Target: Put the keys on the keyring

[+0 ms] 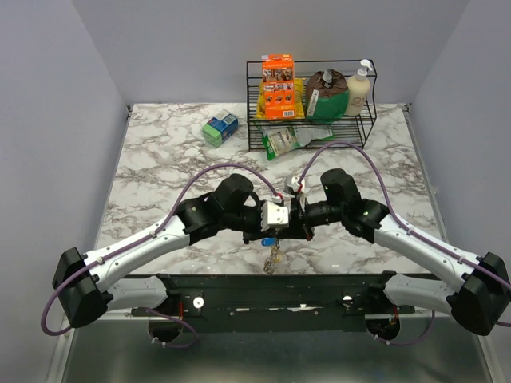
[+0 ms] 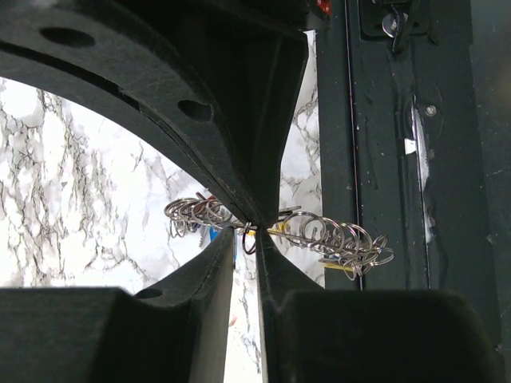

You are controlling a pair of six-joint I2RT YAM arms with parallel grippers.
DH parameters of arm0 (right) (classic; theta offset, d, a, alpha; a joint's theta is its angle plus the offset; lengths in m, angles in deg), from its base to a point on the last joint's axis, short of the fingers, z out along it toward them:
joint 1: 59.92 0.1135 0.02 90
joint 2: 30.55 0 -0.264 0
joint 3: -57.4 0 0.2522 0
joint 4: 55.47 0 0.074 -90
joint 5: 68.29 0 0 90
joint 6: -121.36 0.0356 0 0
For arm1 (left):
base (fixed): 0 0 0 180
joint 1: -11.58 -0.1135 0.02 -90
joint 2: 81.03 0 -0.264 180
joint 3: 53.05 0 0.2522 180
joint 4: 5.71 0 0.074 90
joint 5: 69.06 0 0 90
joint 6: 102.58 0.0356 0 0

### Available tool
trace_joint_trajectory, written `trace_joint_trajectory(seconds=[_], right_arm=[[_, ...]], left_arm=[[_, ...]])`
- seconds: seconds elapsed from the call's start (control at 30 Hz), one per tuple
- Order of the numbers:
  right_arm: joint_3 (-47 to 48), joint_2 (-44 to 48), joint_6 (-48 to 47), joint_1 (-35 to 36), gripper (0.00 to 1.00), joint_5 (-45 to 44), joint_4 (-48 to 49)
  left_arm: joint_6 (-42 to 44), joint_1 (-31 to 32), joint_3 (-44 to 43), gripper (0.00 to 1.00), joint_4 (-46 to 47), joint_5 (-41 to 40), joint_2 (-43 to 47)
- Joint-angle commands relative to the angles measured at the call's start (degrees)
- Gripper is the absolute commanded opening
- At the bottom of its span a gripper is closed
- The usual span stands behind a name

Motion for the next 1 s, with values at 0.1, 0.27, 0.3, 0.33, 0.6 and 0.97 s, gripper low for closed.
trace_joint_trajectory(seconds=[0.1,0.27,0.3,0.33,0.6,0.97], right_arm=[[-0.5,1.0,-0.2,0.4,0.0,2.2,2.5],[-0.7,0.9,-0.2,0.4,0.01,2.1,2.6],[-0.7,1.2,-0.2,0.4,0.01,1.9,2.8],[-0.8,1.5,-0.2,0.4,0.04,1.8,2.8],[-0.6,2.8,0.1,0.4,0.26,0.4,3.4],[-2.6,10.4,1.4,0.3,0.79,-5.2,6.2]], left_arm=[[-0.4,-0.3,-0.9,0.1,2.4,1.2,-0.2],[-0.7,-0.5,-0.7,0.0,3.3,3.4,-0.6],[-1.3,-0.5,-0.3,0.0,3.6,3.4,-0.5],[-1.6,-0.5,0.1,0.0,4.1,3.4,-0.2],[-6.2,-0.5,7.0,0.0,14.3,0.7,4.1],[-15.2,-0.5,18.7,0.0,35.8,-4.5,13.8]])
